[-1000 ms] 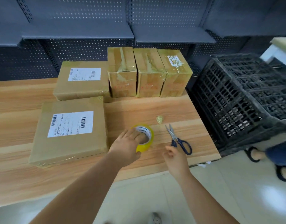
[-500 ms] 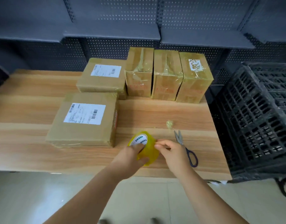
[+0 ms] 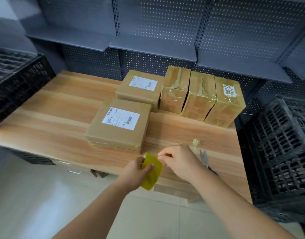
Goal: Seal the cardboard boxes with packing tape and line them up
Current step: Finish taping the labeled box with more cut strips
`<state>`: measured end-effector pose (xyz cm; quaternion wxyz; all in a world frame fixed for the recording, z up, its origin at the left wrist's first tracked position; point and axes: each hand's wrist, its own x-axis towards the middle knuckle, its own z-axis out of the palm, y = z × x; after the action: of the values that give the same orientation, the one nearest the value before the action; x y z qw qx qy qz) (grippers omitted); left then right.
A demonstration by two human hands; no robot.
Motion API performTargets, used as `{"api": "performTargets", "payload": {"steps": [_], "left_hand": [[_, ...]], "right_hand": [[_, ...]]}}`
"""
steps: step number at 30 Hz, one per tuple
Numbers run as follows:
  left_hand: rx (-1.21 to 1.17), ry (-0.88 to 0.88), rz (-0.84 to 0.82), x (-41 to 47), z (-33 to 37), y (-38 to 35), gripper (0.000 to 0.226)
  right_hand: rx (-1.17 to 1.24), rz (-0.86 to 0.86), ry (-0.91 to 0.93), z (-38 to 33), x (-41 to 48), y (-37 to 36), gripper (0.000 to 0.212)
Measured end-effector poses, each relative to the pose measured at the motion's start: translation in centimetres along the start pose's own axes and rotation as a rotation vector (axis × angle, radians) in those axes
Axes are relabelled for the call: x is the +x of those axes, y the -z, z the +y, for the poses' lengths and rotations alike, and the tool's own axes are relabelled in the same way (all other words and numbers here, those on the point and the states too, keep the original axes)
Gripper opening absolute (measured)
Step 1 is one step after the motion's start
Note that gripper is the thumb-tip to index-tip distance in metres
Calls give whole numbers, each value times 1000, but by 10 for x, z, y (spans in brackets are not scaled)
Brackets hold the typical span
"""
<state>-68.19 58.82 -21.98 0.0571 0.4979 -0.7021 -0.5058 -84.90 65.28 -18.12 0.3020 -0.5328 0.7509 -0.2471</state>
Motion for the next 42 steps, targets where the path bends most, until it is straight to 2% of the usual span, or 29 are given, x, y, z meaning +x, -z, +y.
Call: {"api": "performTargets", "payload": {"steps": [3, 5, 8, 10, 15, 18, 21, 25, 30, 33, 35, 39, 42], "left_hand": [[-145, 38, -89, -4, -12, 12, 25], [-235, 66, -156, -9, -24, 19, 26], [-325, 130, -217, -14, -50, 27, 54], [-398, 181, -193, -13, -69, 32, 62], [-517, 253, -137, -1, -100, 46, 40], [-497, 252, -152, 9, -115, 54, 37], [-453, 252, -201, 4, -130, 52, 30], [-426, 247, -306, -17, -149, 42, 45], [-387, 223, -373, -35, -154, 30, 32], [-410, 165, -352, -40, -146, 31, 33], [-439, 114, -340, -41, -137, 32, 24], [-361, 17, -278, -44, -126, 25, 12], [-300, 29, -194, -44, -121, 15, 14]], "right_hand": [[232, -16, -108, -2, 13, -15, 15], [277, -50, -164, -2, 24, -25, 16], [172, -113, -181, -10, 45, -44, 10], [36, -123, -123, -20, 59, -60, 8], [-111, -181, -13, -34, 98, -102, 11], [-101, -207, -48, -27, 110, -123, 11], [-36, -151, -27, -17, 96, -140, 14], [-85, -143, 13, -8, 59, -147, 14], [-103, -117, 31, -5, 21, -144, 17], [-55, -92, 36, -15, 10, -133, 15], [-11, -92, 4, -22, 4, -119, 9], [167, -68, -177, -28, -6, -98, 10], [84, -83, -141, -25, -11, -97, 9]]}}
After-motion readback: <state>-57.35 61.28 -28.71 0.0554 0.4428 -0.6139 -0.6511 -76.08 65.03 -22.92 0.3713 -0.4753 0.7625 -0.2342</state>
